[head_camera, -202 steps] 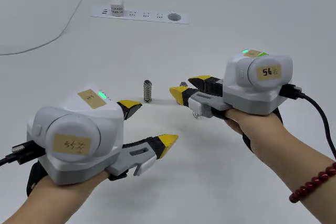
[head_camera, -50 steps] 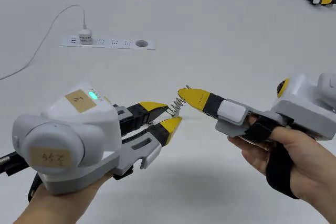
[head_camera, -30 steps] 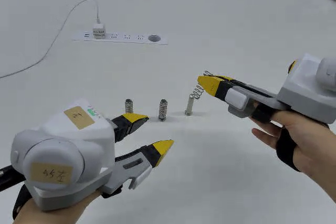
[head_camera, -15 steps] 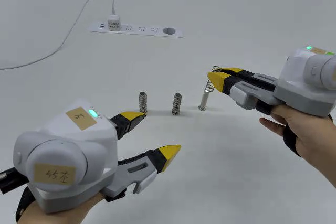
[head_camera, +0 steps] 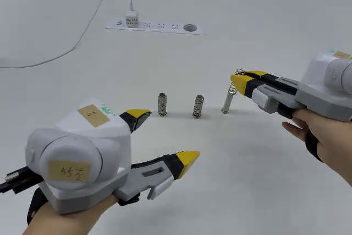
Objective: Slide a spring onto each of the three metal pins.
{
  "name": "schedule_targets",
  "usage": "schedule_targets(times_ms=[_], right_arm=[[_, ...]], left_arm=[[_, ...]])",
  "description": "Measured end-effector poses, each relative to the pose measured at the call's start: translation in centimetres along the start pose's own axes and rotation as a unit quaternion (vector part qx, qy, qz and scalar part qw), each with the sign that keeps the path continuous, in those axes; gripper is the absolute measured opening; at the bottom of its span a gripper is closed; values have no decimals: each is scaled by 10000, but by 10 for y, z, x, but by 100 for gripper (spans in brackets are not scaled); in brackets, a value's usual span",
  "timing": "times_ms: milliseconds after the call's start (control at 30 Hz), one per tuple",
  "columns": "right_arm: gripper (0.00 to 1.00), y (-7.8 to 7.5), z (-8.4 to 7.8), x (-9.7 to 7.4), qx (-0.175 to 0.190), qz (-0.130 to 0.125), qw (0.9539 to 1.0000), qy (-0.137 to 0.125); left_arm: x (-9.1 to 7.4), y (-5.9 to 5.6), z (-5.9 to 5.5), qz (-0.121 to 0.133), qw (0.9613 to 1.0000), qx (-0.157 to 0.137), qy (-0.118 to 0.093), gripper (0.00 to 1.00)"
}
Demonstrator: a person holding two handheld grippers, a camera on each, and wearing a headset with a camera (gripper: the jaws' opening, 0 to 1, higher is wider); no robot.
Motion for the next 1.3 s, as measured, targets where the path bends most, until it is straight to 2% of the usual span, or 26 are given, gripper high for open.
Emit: schedule_targets(times_ms=[400, 533, 700, 1000, 1300], right_arm=[[11, 5, -13, 1, -219, -15, 9996, 194], [11, 7, -13, 1, -257, -18, 9995, 157], [11, 11, -22, -1, -884, 8, 9953, 397], [11, 14, -38, 6, -932, 33, 9940, 579], [11, 13, -45, 9, -910, 9, 9934, 704]], left_arm=[[1, 5, -5, 61, 9998, -151, 99, 68], [1, 7, -6, 79, 9998, -158, 114, 68], [0, 8, -6, 89, 9998, -132, 142, 67], [-1, 11, -9, 139, 9996, -120, 196, 66], [-3, 16, -11, 206, 9995, -115, 233, 66]])
Point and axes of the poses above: the centre of the closed fingertips' face, and the gripper's own axes: x roughly forward along the fingers, y roughly to its left, z roughly out of its top, the point moved 4 cm from there along -x, roughly backward along the fingers, and after that the axes turned 5 degrees about -z, right-handed, at the moved point
